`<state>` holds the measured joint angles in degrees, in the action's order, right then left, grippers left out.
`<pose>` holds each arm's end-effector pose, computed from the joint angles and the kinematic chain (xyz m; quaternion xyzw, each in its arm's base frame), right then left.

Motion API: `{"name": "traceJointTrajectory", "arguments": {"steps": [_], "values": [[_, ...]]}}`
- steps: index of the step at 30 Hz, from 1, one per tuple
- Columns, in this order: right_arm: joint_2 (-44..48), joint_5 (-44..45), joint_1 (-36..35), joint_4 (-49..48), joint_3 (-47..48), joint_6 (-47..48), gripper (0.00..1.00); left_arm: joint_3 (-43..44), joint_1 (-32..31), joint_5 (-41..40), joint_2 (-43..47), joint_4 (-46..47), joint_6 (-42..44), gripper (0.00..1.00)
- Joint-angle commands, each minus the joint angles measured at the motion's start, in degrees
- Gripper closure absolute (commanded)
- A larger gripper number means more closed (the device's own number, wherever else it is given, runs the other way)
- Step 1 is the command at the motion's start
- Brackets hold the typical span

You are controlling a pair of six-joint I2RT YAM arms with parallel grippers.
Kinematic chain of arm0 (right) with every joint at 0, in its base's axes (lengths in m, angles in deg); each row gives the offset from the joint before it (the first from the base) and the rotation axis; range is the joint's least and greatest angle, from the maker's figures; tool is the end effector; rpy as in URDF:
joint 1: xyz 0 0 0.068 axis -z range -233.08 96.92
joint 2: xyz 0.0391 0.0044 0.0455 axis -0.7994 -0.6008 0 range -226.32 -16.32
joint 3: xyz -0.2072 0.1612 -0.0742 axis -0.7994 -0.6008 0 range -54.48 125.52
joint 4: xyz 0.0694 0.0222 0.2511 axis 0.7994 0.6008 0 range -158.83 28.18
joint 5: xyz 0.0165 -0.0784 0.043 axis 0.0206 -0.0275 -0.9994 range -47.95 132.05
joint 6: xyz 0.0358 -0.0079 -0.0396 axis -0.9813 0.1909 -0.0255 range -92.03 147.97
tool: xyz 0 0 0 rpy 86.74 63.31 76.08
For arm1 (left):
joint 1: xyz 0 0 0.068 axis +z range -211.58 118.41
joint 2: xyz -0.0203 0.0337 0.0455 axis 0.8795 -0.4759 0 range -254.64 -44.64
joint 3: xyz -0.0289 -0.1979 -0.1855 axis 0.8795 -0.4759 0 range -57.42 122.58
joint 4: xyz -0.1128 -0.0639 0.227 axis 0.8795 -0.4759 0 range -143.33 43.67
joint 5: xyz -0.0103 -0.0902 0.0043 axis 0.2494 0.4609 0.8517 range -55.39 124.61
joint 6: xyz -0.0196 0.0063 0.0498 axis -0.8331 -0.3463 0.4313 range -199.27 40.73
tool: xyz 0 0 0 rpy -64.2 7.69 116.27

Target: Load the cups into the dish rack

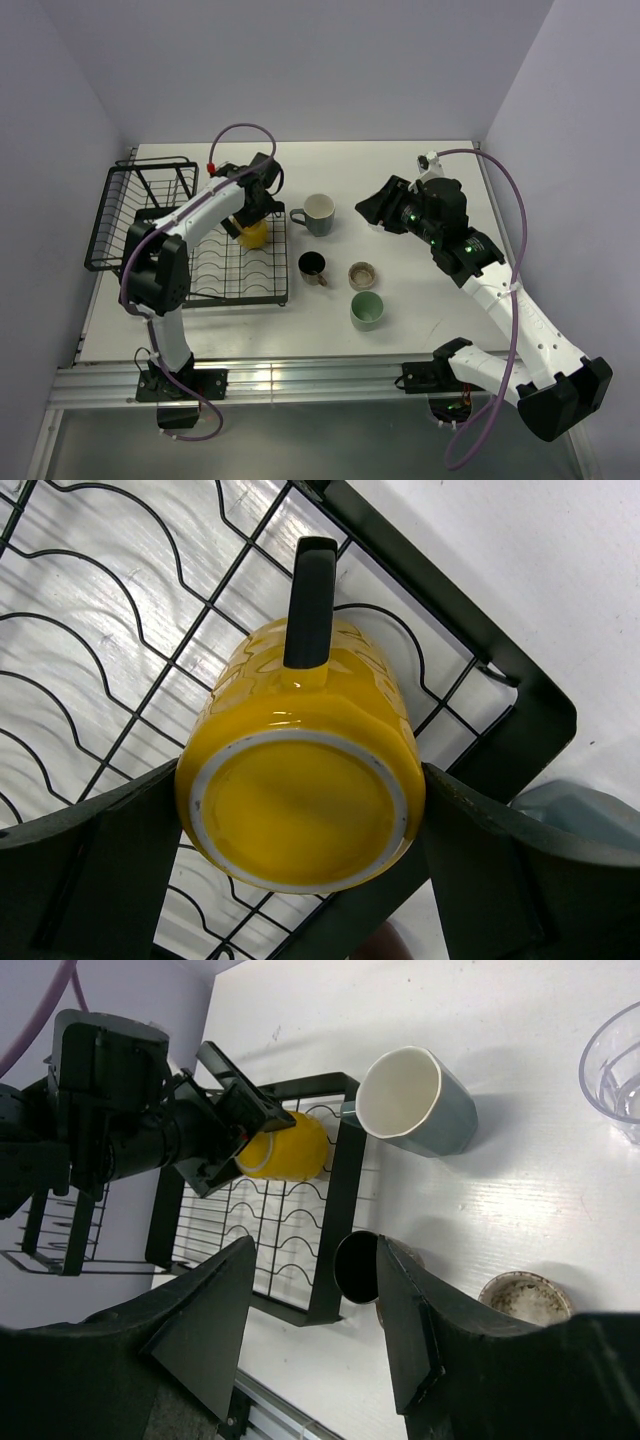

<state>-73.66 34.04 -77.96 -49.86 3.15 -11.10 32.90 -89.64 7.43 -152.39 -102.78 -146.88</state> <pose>0.2027 0.0995 0.3619 0.0597 0.8093 0.3561 0.4633 0.3444 -0.1650 0.2473 -0.3566 0.8945 0.0551 0.2639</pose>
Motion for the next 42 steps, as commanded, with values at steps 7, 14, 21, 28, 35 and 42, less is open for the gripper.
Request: {"name": "traceJointTrajectory", "arguments": {"steps": [7,14,21,28,35,42], "values": [[0.1,0.0,-0.3,-0.6,0.3,1.4,0.36,3.4,-0.2,-1.7,-0.8,-4.9,-0.8,0.01],[0.2,0.0,-0.3,-0.6,0.2,1.4,0.34,4.6,-0.2,-3.1,0.9,-4.2,1.6,0.01],[0.2,-0.1,-0.3,-0.8,0.2,1.2,0.34,4.4,-0.9,-3.1,2.9,-2.9,4.5,0.02],[0.2,0.0,-0.3,-0.2,0.8,1.4,0.34,6.2,-3.2,-5.6,4.8,-4.3,5.7,0.06],[0.2,1.4,-0.3,0.6,1.5,1.5,0.34,7.7,-6.5,-5.4,6.1,-2.4,11.0,0.17],[-0.2,2.0,-0.3,1.1,2.1,1.4,0.35,2.8,-7.6,3.8,5.0,7.4,18.7,0.64]]}}
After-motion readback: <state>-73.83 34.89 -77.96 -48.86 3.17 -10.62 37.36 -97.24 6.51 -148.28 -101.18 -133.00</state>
